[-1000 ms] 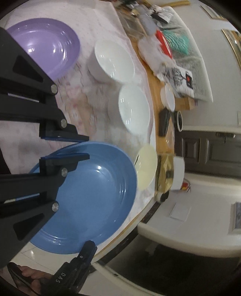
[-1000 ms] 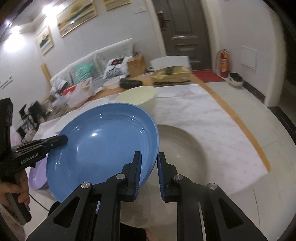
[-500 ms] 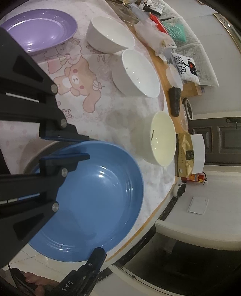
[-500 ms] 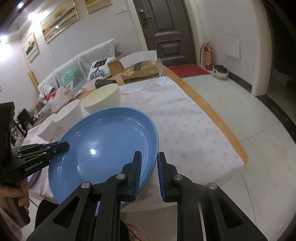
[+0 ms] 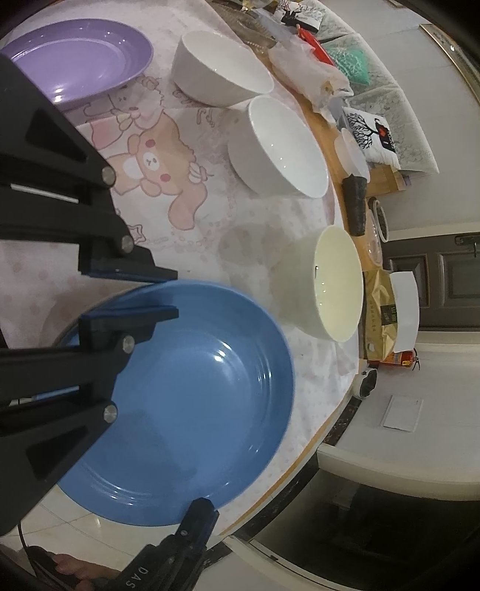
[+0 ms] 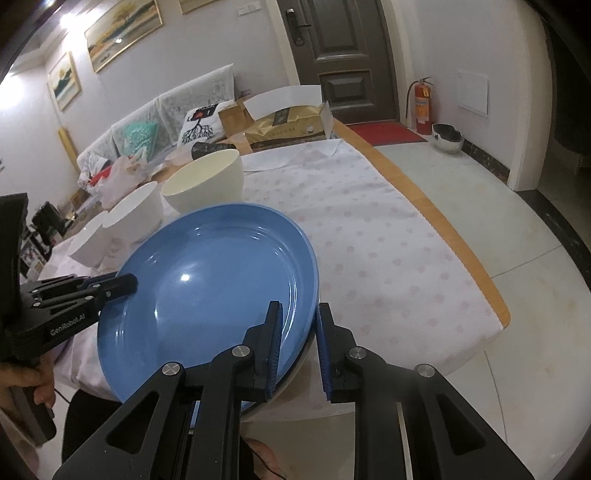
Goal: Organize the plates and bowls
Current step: 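Lift the blue plate with the left tool onto the beige plate, open, then move the left tool to the purple plate rim and close it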
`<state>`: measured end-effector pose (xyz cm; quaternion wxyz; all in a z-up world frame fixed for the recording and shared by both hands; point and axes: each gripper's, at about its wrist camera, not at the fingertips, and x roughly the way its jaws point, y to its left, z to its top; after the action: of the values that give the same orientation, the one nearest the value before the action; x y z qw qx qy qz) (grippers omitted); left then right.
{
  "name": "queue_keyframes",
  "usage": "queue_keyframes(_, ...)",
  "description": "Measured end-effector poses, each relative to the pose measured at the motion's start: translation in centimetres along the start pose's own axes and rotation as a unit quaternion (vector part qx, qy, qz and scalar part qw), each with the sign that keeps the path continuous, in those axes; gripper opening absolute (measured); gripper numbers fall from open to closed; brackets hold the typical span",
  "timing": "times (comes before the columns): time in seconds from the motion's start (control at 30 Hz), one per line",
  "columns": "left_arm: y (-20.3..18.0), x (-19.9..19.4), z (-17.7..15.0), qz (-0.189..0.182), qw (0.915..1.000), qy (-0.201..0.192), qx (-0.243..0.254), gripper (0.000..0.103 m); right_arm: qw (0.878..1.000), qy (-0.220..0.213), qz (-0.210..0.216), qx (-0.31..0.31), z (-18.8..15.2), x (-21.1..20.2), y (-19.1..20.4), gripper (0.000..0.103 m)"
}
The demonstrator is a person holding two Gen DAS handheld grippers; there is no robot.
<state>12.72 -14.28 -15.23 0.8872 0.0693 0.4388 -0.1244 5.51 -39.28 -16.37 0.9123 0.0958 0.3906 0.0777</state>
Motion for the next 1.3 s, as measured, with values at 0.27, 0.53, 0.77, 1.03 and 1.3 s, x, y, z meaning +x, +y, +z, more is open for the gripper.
queue_keyframes(0.27, 0.3, -0.4, 0.3, -0.006, 0.9999, -0.014, -0.001, 0.01, 1.0, 0.012, -0.019, -0.018, 0.1, 0.2, 0.7, 0.019)
queue_keyframes(0.53, 1.6, -2.1, 0.1, -0.017, 0.9991, -0.036, -0.016, 0.021, 0.999, 0.015, -0.036, -0.035, 0.2, -0.4, 2.3, 0.043)
queue_keyframes(0.77, 5.6, -6.1, -0.9, -0.017, 0.9951, -0.077, -0.06, 0.031, 0.998, -0.02, -0.024, -0.058, 1.1, -3.4, 5.2, 0.063)
queue_keyframes(1.03, 12.4, -10.8, -4.0, 0.0, 0.9853, -0.116, -0.125, 0.041, 0.992, -0.042, 0.008, -0.118, 1.9, -5.4, 12.3, 0.079)
queue_keyframes(1.3, 19.8, -14.4, -8.7, 0.03, 0.9707, -0.141, -0.192, 0.051, 0.984, -0.02, 0.068, -0.162, 1.8, -4.4, 20.3, 0.079)
